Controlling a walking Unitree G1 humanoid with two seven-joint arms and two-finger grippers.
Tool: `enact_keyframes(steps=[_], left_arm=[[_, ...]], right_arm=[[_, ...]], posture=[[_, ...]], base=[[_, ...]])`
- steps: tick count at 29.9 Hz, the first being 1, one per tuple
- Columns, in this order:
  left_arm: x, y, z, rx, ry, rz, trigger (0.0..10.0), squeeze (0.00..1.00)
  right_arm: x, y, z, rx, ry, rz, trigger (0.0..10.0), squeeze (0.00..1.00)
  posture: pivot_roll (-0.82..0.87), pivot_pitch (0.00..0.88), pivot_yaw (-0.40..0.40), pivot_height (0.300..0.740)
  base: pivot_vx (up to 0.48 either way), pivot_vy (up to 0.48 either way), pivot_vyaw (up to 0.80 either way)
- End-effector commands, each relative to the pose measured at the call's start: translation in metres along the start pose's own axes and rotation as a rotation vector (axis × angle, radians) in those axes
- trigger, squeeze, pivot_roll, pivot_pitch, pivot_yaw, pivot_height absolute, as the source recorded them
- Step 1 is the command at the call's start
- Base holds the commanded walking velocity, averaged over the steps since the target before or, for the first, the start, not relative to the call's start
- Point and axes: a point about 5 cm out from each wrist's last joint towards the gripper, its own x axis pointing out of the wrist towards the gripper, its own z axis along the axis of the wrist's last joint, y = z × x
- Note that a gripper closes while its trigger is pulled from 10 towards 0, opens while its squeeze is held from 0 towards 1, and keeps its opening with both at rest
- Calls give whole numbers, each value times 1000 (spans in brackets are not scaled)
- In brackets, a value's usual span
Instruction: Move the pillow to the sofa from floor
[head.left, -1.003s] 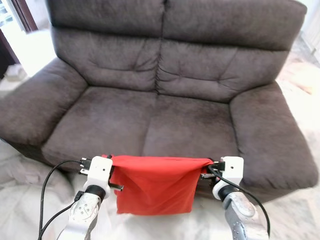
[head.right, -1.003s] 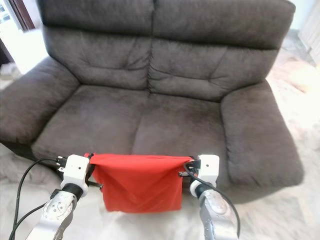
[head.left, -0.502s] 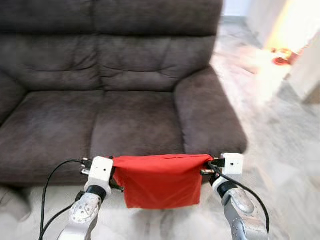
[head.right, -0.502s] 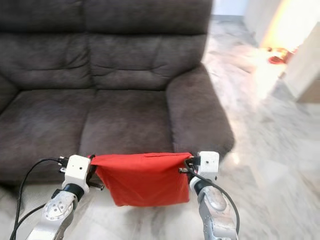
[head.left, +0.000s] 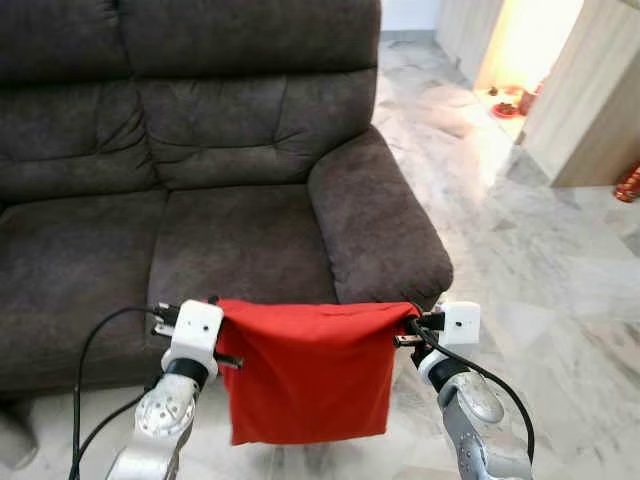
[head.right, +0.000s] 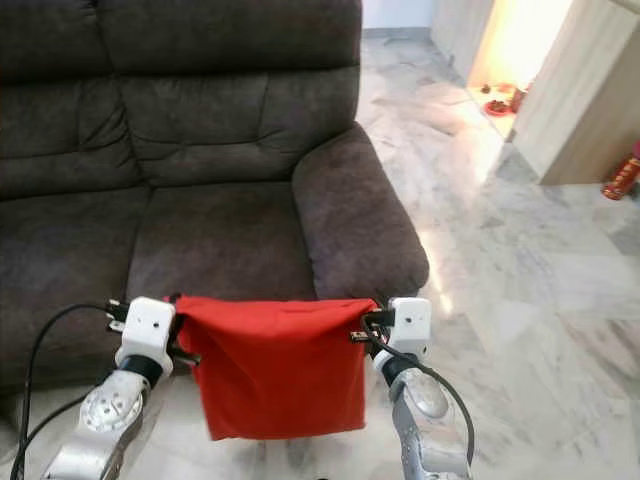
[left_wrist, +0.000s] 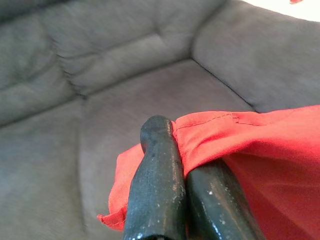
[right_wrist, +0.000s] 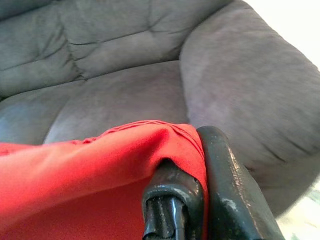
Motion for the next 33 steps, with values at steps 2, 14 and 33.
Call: enact_keyframes(steps=[2, 14, 33], left_arm=[[8, 9, 29, 24, -113, 46, 10000, 0], [22, 20, 62, 55, -200, 78, 10000, 0], [57, 44, 141, 96, -386, 109, 10000, 0]], right_arm=[[7, 7, 35, -14, -159, 36, 10000, 0], [15, 9, 87, -60, -343, 14, 10000, 0], [29, 29, 168, -112, -584, 75, 10000, 0]], posture=[[21, 174, 35, 740], [25, 173, 42, 740], [29, 168, 39, 740]], base=[[0, 0, 0], [161, 0, 0], [310, 0, 0]])
